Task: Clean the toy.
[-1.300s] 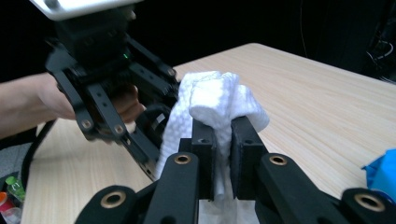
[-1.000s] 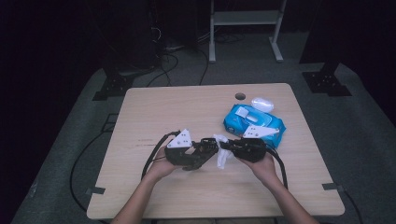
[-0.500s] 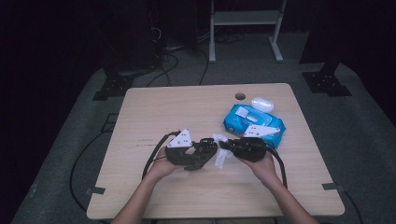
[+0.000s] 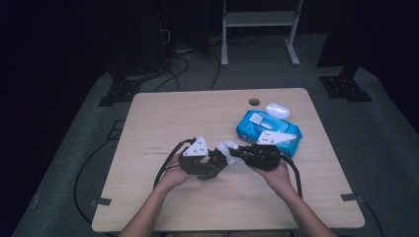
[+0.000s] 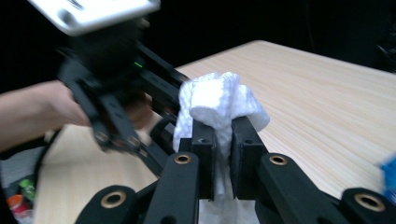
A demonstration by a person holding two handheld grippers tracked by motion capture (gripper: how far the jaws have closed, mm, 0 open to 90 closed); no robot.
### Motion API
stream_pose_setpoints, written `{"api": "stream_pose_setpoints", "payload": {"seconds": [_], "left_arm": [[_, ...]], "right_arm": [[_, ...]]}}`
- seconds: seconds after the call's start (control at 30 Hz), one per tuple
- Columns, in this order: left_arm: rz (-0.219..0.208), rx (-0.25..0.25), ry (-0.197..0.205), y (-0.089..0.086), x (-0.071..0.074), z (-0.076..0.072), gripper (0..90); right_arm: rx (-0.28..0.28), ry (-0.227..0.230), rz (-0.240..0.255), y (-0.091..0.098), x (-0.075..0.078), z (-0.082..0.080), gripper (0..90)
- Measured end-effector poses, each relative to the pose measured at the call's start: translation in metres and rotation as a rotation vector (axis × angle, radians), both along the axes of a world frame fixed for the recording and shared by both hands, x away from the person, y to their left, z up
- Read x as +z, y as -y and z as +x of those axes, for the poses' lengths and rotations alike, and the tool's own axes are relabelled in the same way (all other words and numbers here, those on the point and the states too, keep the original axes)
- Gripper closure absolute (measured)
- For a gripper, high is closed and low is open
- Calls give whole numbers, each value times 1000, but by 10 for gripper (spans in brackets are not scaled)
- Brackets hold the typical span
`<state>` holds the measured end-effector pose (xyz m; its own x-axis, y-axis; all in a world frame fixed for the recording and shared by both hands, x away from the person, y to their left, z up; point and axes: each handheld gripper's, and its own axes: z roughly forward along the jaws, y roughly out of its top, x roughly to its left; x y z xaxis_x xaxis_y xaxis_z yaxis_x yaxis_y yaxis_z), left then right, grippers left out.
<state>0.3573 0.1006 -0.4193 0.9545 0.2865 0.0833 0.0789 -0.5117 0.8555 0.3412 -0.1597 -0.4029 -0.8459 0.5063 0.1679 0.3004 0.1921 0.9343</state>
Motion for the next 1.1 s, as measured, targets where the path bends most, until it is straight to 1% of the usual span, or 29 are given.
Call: {"api": "stream_pose_setpoints", "payload": {"seconds": [0.07, 0.13, 0.17, 0.23, 0.27, 0.37, 0.43, 0.5, 0.53, 0.57, 0.6, 0.67, 0.7, 0.8, 0.87, 0.9, 0.93, 0.97, 1.03, 1.1], "left_arm": [[-5, 3, -1, -1, 0, 1, 572], [-9, 5, -6, -1, -1, 2, 572], [-4, 4, -3, -1, -1, 3, 572], [3, 7, 5, 1, -1, 3, 572], [7, 7, 6, 2, -1, 4, 572], [44, 3, 18, 7, 1, 8, 572], [68, 6, 26, 10, 2, 13, 572], [82, 13, 17, 12, 2, 19, 572], [95, 25, 17, 13, 1, 22, 572], [114, 32, 23, 13, 1, 26, 572], [146, 30, 30, 13, 1, 30, 572], [171, 45, 18, 15, 0, 35, 572], [199, 43, 22, 15, 0, 38, 572], [240, 56, 10, 18, -1, 48, 572], [251, 63, 18, 18, -3, 52, 572], [258, 62, 1, 18, -4, 56, 572], [283, 67, -10, 19, -4, 60, 572], [300, 72, -10, 21, -6, 62, 571], [321, 77, -21, 23, -8, 65, 571], [328, 74, -44, 24, -10, 69, 571]], "right_arm": [[-17, -25, -2, 5, -7, 4, 814], [-30, -42, -21, 8, -13, 6, 813], [-34, -51, -33, 8, -15, 7, 813], [-42, -63, -38, 10, -17, 9, 812], [-47, -59, -45, 11, -17, 10, 812], [-52, -62, -46, 15, -15, 10, 812], [-57, -61, -59, 19, -15, 10, 812], [-66, -64, -65, 25, -15, 9, 812], [-71, -62, -68, 27, -14, 9, 812], [-76, -58, -67, 30, -14, 9, 812], [-80, -63, -67, 33, -14, 8, 812], [-87, -66, -71, 38, -15, 7, 812], [-88, -70, -74, 39, -16, 8, 812], [-94, -83, -78, 44, -20, 9, 812], [-98, -89, -80, 45, -22, 11, 812], [-97, -91, -79, 46, -23, 11, 812], [-97, -95, -78, 46, -23, 11, 812], [-97, -95, -81, 47, -23, 11, 812], [-98, -96, -84, 47, -23, 12, 812], [-98, -94, -88, 48, -23, 12, 812]]}}
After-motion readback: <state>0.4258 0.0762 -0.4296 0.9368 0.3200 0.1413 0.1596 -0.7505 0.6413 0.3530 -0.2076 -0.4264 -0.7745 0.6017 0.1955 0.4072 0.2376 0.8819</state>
